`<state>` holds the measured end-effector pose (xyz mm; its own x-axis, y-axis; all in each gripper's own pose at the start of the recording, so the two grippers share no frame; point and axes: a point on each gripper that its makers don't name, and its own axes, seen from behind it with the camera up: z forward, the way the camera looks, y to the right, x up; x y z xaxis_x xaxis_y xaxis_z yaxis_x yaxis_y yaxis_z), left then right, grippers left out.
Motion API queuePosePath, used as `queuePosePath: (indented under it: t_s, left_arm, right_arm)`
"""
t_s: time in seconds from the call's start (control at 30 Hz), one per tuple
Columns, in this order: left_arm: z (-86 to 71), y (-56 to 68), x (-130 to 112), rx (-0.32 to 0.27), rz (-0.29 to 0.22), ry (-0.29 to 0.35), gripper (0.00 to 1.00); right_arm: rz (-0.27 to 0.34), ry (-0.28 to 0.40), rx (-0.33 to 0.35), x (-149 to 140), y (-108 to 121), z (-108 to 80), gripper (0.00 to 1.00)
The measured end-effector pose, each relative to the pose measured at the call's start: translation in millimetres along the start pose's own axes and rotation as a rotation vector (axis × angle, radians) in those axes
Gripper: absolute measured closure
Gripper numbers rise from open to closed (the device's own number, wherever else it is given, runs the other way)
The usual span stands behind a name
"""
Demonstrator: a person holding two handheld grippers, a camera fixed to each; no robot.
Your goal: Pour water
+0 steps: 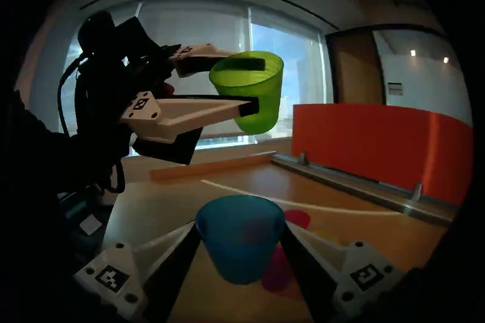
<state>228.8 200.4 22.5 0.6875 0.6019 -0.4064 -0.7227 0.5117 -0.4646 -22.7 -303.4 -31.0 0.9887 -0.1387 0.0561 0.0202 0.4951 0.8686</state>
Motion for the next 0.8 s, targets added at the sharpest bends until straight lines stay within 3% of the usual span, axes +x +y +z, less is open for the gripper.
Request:
queuePosePath:
  t_s: [0.8]
  left_arm:
    - [4.3, -7.8, 4.7, 0.027, 0.154, -0.001, 0.14]
  right_arm:
    - [-0.011, 0.005, 0.002, 5.8, -2.3, -2.9, 0.09]
